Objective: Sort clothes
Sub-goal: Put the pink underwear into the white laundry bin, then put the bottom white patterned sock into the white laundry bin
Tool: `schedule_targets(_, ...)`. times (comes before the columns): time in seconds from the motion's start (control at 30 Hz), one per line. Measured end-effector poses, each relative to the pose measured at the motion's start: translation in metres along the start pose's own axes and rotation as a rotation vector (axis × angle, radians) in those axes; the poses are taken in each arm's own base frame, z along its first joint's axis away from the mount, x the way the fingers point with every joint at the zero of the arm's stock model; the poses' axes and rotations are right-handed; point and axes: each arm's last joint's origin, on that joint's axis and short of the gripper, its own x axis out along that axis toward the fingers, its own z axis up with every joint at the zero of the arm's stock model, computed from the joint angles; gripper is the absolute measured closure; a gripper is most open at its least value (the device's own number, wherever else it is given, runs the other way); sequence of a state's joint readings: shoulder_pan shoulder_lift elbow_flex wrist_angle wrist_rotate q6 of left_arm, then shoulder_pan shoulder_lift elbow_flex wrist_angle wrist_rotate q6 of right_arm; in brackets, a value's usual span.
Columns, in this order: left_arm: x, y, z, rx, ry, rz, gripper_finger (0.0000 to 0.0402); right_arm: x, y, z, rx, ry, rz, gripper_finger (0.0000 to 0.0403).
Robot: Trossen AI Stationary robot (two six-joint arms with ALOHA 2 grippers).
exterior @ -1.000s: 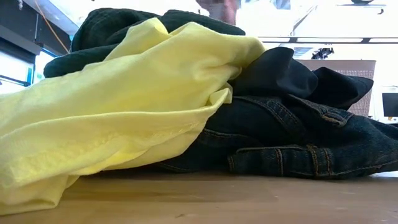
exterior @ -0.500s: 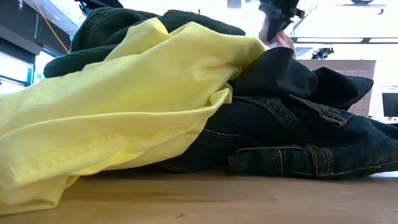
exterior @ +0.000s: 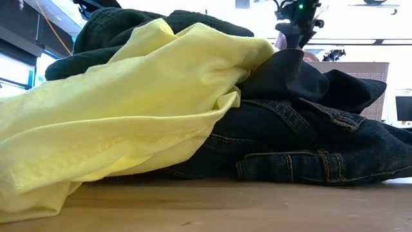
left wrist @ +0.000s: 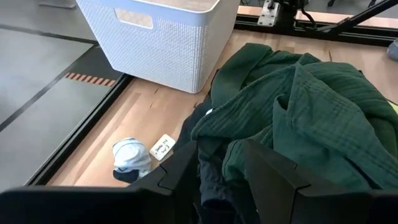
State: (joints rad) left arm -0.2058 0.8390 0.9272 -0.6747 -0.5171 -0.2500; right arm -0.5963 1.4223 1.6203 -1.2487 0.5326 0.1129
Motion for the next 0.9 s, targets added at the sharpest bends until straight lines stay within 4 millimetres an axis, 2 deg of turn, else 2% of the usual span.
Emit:
schedule_targets(0.13, -0.002, -0.001, -0.002, -0.016, 0.012, -0.005, 0.0273, -0.009, -0.001, -0.004, -0.009, -0.024, -0.058, 0.0222)
schedule_targets(0.4, -0.005, -0.005, -0.004, -0.029, 0.018, -0.034, 0.0273, -0.035, 0.012, -0.012, -0.07, -0.11, -0.006, 0.0222)
schedule_targets(0.57, -0.008, -0.01, -0.009, 0.005, 0.05, -0.064, 0.0273, -0.061, 0.043, -0.02, -0.171, -0.203, 0.103, 0.0222)
schedule_targets(0.67, -0.011, -0.015, -0.013, 0.012, 0.098, -0.148, 0.0273, -0.079, 0.064, -0.028, -0.242, -0.268, 0.189, 0.0222)
schedule_targets(0.8, -0.016, -0.023, -0.024, -0.008, 0.243, -0.31, 0.0273, -0.102, 0.092, -0.037, -0.309, -0.371, 0.284, 0.0222)
schedule_targets(0.9, -0.017, -0.029, -0.036, -0.04, 0.397, -0.33, 0.0273, -0.109, 0.114, -0.05, -0.368, -0.451, 0.296, 0.0222)
